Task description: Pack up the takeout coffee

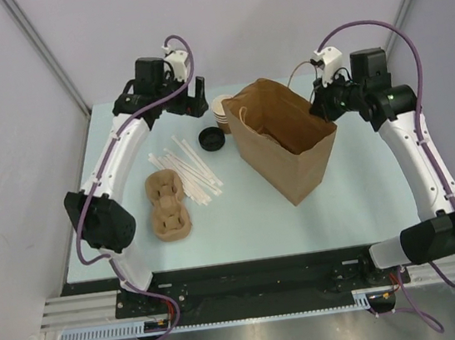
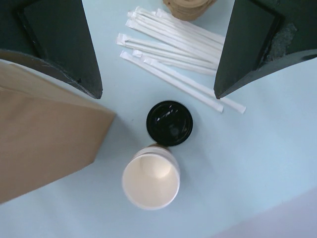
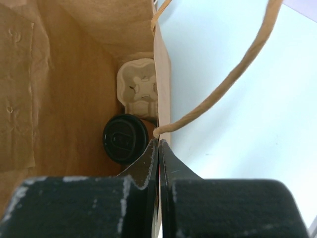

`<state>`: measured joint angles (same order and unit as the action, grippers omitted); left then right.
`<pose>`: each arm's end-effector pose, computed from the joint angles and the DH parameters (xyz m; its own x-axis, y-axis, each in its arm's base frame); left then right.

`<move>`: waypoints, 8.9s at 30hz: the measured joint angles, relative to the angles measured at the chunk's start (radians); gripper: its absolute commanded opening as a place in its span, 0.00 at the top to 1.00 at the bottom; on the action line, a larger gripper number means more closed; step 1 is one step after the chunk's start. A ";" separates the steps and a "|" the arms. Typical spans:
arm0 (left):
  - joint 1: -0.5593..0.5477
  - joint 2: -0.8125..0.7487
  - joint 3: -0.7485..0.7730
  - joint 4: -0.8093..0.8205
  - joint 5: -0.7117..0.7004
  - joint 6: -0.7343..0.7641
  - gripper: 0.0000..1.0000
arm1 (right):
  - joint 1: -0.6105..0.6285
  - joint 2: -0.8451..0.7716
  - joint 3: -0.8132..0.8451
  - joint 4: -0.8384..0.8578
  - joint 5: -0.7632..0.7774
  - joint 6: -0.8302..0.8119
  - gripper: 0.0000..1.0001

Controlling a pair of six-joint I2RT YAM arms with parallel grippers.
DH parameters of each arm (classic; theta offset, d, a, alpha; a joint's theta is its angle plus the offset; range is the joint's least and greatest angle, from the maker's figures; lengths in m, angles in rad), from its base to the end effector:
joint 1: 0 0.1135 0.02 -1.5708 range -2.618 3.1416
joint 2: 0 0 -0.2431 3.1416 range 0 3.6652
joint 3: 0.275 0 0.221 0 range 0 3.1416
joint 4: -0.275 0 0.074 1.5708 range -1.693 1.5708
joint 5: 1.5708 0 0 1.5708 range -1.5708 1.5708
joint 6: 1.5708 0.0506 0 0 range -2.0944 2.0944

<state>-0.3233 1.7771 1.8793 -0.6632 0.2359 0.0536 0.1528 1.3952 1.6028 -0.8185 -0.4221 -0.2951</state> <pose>0.3562 -0.1318 0.3673 -0.4771 0.2148 -0.8522 0.5229 0.8488 -0.0788 0.2654 0.0618 0.3865 -0.4056 -0.3309 -0.8521 -0.6150 0.7884 -0.0134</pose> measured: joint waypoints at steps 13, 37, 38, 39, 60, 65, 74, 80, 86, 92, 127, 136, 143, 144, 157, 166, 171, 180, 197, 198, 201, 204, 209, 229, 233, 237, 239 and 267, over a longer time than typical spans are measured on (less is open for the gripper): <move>0.017 0.061 -0.196 0.006 -0.269 -0.214 0.22 | -0.012 -0.096 -0.070 -0.035 0.069 0.040 0.77; 0.114 0.337 -0.154 0.056 -0.300 -0.319 0.56 | -0.024 -0.140 -0.023 -0.043 0.164 0.081 0.14; 0.114 0.346 -0.143 0.055 -0.300 -0.319 0.56 | -0.024 -0.140 -0.012 -0.043 0.169 0.081 0.13; 0.114 0.356 -0.133 0.056 -0.300 -0.319 0.57 | -0.024 -0.140 -0.003 -0.044 0.174 0.081 0.13; 0.114 0.507 -0.043 0.036 -0.296 -0.326 0.70 | -0.031 -0.094 0.066 -0.044 0.232 0.077 0.11; 0.114 0.507 -0.043 0.027 -0.296 -0.334 0.82 | -0.040 -0.084 0.074 -0.044 0.230 0.077 0.11; 0.144 0.473 -0.052 0.002 -0.278 -0.351 1.00 | -0.042 -0.079 0.136 -0.042 0.209 0.081 0.08; 0.176 0.354 -0.055 0.011 -0.197 -0.381 1.00 | -0.042 -0.079 0.146 -0.040 0.188 0.093 0.01; 0.182 0.126 -0.060 0.122 -0.105 -0.406 1.00 | -0.042 -0.087 0.185 -0.036 0.159 0.109 0.00; 0.172 -0.109 -0.082 0.287 -0.032 -0.401 1.00 | -0.037 -0.116 0.255 0.012 0.130 0.137 0.00; -0.338 -0.501 -0.296 0.708 0.081 -0.202 1.00 | 0.442 0.098 0.515 0.489 -0.082 0.388 0.42; -0.341 -0.501 -0.296 0.715 0.080 -0.211 1.00 | 0.520 0.126 0.515 0.512 0.053 0.359 0.81; -0.342 -0.502 -0.296 0.721 0.072 -0.212 0.45 | 0.544 0.133 0.514 0.520 0.150 0.326 1.00; -0.342 -0.502 -0.296 0.721 0.070 -0.210 0.37 | 0.545 0.133 0.514 0.522 0.156 0.323 1.00; -0.269 -0.542 -0.297 0.611 0.037 -0.221 0.01 | 0.422 0.099 0.587 0.511 0.241 0.229 1.00; -0.146 -0.551 -0.324 0.558 0.042 -0.252 0.00 | 0.294 -0.039 0.385 0.458 0.281 0.169 1.00; -0.140 -0.552 -0.355 0.533 0.052 -0.255 0.00 | 0.243 -0.038 0.253 0.437 0.283 0.165 1.00; -0.132 -0.570 -0.388 0.513 0.055 -0.254 0.01 | 0.215 -0.012 0.124 0.414 0.275 0.198 1.00; -0.127 -0.582 -0.444 0.438 0.052 -0.273 0.01 | 0.203 0.029 -0.113 0.426 0.140 0.269 1.00; -0.126 -0.582 -0.446 0.431 0.052 -0.274 0.01 | 0.203 0.037 -0.118 0.424 0.137 0.270 1.00; -0.124 -0.583 -0.452 0.412 0.055 -0.274 0.01 | 0.203 0.061 -0.130 0.423 0.134 0.277 0.76; -0.121 -0.582 -0.455 0.399 0.056 -0.277 0.01 | 0.203 0.075 -0.133 0.421 0.135 0.290 0.49; -0.099 -0.582 -0.456 0.371 0.066 -0.292 0.01 | 0.203 0.074 -0.133 0.429 0.135 0.311 0.35; -0.068 -0.539 -0.415 0.282 0.117 -0.288 0.00 | 0.211 -0.023 0.149 0.412 0.121 0.305 0.12; -0.067 -0.492 -0.346 0.206 0.126 -0.252 0.00 | 0.200 -0.069 0.169 0.373 0.150 0.283 0.07; -0.067 -0.478 -0.316 0.142 0.127 -0.221 0.01 | 0.143 -0.108 0.169 0.298 0.183 0.272 0.02; -0.066 -0.475 -0.311 0.108 0.131 -0.210 0.00 | 0.105 -0.127 0.162 0.257 0.198 0.272 0.00; 0.103 -0.556 -0.766 -0.175 0.035 -0.021 0.01 | -0.440 -0.406 -0.369 -0.180 0.167 0.075 0.00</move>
<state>-0.2203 1.2209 1.1137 -0.8383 0.2714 0.0322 -0.2874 0.9890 1.2339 -0.9981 -0.2546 -0.2203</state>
